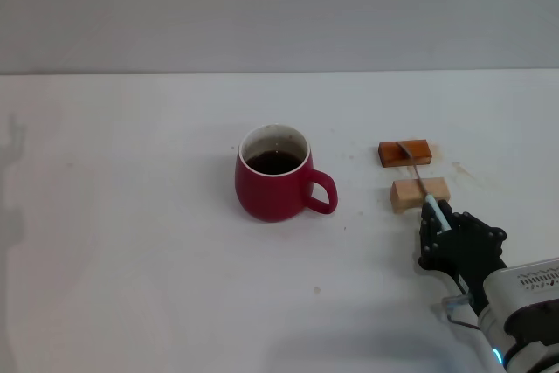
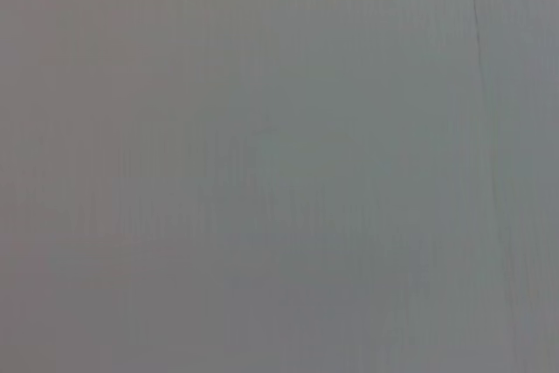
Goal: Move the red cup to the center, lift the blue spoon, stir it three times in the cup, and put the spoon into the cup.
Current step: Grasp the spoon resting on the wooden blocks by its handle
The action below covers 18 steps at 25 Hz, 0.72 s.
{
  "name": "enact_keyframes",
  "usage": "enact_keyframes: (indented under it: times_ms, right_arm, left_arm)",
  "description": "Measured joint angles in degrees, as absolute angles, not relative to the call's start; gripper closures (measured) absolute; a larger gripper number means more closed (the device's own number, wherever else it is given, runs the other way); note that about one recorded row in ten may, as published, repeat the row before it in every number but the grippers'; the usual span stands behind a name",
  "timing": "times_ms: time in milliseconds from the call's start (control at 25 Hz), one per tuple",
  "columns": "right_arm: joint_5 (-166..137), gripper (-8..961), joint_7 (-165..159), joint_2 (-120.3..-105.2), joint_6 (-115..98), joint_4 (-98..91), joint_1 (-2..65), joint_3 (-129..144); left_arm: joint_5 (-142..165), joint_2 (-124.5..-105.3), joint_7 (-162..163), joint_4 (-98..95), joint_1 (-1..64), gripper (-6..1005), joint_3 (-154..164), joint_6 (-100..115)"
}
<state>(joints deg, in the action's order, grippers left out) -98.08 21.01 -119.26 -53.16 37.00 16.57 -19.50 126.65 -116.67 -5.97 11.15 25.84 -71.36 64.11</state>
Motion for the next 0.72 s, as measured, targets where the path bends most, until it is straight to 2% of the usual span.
enact_keyframes:
  times_ms: [280, 720]
  right_arm:
    - [-98.08, 808, 21.00, -119.26, -53.16, 37.00, 16.67, -19.51]
    - [-98.08, 810, 21.40, -119.27, -53.09, 36.51, 16.81, -19.77]
  left_arm:
    - [126.65, -116.59, -5.95, 11.08, 25.84, 250, -71.37, 64.14]
    - [126.65, -116.45, -5.78, 11.07, 25.85, 250, -71.36, 64.16]
